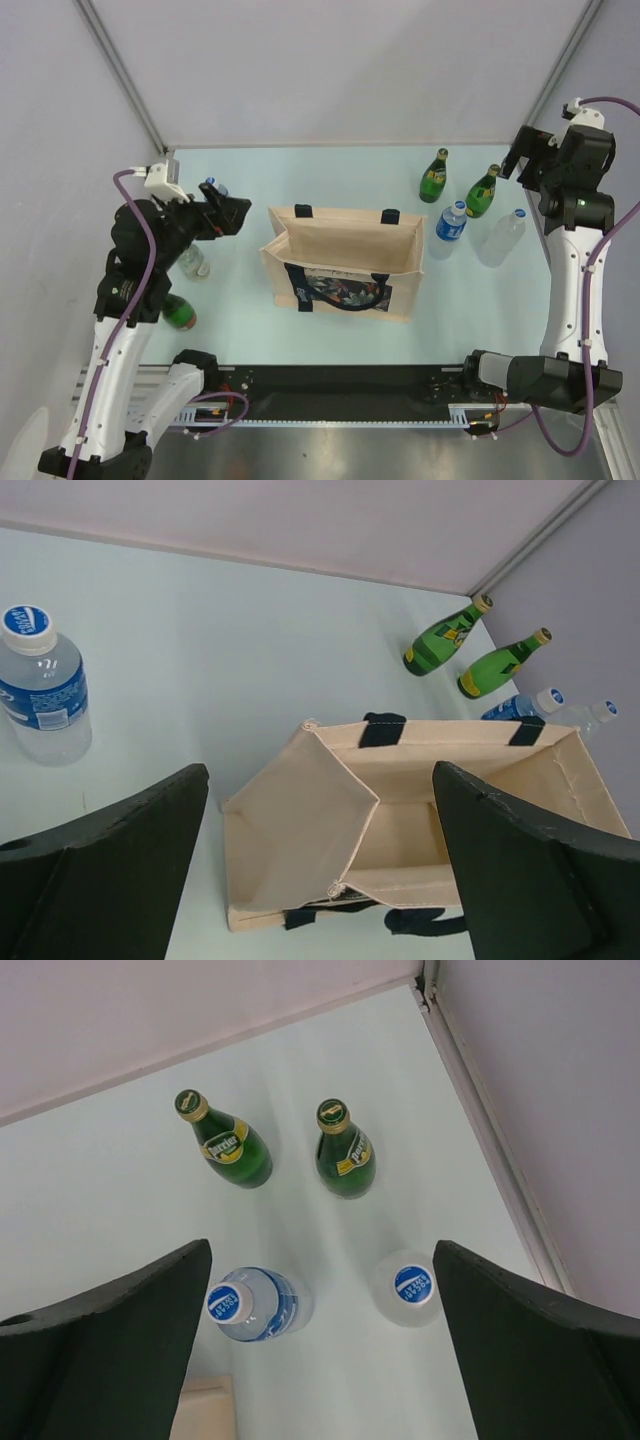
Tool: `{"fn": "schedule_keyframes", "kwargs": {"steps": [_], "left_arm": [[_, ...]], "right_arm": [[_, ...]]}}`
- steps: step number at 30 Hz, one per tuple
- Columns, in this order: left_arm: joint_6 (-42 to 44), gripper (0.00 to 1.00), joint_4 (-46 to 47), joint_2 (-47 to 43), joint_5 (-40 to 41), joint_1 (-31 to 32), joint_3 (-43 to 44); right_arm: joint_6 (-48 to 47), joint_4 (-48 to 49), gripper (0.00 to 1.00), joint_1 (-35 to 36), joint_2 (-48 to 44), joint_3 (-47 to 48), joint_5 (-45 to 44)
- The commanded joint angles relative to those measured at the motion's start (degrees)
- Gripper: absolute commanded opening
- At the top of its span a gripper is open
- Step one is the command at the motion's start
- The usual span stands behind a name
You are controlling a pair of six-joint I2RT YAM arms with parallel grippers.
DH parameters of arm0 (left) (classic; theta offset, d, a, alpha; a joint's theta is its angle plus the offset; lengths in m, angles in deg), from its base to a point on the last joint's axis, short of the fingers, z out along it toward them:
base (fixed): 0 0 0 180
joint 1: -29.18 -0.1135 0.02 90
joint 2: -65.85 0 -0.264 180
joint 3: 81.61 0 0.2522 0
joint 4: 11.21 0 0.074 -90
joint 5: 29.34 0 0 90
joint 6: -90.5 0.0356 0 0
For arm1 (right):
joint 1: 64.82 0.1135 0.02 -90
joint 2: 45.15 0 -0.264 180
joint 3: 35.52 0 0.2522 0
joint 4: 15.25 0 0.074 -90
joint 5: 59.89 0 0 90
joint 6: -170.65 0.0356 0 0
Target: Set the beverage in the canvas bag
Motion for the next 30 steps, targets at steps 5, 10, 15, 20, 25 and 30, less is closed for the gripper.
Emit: {"fn": "schedule_keyframes", "kwargs": {"steps": [5,10,15,20,25,30], "left_arm": [[0.10,1.00,0.87,2.35,-9.29,-0.31,2.70],[-0.51,1.00,0.96,3.85,-13.59,-0.22,2.87],[-0.69,1.00,0.96,5.17,-15.10,0.75,2.52],[-0.08,1.00,0.96,6.40,-15.18,1.19,2.70],[0.19,1.00,1.22,7.80,-15.10,1.36,2.87],[0.28,1.00,1.92,9.21,-15.27,1.45,3.14]], "right_arm": [[-10.72,2.85,1.00,1.11,-4.14,-0.86,23.14],[-15.37,-3.71,1.00,3.31,-1.34,1.50,25.45],[-23.03,-11.89,1.00,-0.56,4.20,5.28,38.28],[-29.16,-14.10,1.00,-0.65,9.91,6.34,38.54],[-34.45,-14.55,1.00,0.32,12.73,4.76,38.29],[-36.47,-13.49,1.00,2.16,15.98,4.32,35.30]]}}
